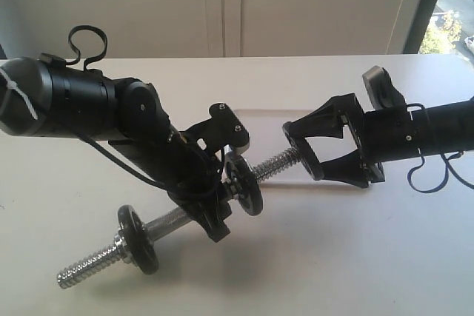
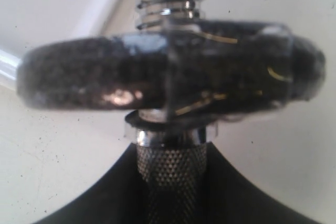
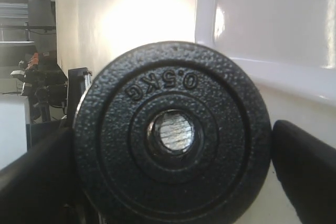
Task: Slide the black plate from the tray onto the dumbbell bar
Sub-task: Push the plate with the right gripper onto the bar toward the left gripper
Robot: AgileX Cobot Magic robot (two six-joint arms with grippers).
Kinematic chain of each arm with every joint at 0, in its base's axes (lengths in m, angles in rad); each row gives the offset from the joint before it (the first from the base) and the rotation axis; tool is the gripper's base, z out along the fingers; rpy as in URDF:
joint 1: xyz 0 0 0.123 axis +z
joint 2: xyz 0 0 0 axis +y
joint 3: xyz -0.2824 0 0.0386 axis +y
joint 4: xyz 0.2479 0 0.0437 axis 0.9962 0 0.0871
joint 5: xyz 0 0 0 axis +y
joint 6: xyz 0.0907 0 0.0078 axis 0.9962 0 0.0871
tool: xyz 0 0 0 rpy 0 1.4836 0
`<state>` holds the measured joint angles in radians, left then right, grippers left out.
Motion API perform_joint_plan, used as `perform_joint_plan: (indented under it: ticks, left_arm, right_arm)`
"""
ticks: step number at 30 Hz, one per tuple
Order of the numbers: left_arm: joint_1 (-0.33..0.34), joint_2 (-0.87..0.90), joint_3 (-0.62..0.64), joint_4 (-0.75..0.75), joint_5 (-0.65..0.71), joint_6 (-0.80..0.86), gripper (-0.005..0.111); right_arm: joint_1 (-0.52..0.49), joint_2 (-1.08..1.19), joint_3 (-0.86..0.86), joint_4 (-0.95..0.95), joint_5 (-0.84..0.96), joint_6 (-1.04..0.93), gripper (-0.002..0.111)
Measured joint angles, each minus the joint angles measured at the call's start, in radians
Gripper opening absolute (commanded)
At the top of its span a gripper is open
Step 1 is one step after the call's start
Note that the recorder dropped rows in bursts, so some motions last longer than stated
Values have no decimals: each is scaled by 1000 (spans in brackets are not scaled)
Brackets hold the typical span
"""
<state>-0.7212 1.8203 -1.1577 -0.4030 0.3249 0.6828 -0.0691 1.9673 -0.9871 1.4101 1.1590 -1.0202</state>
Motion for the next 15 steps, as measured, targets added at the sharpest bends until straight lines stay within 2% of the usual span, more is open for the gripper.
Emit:
perform_joint_plan:
  ticks: [15]
  left_arm:
    - [5,0,0,0,-20,-7,0]
  right_arm:
    - [53,0,0,47,-39,-16,0]
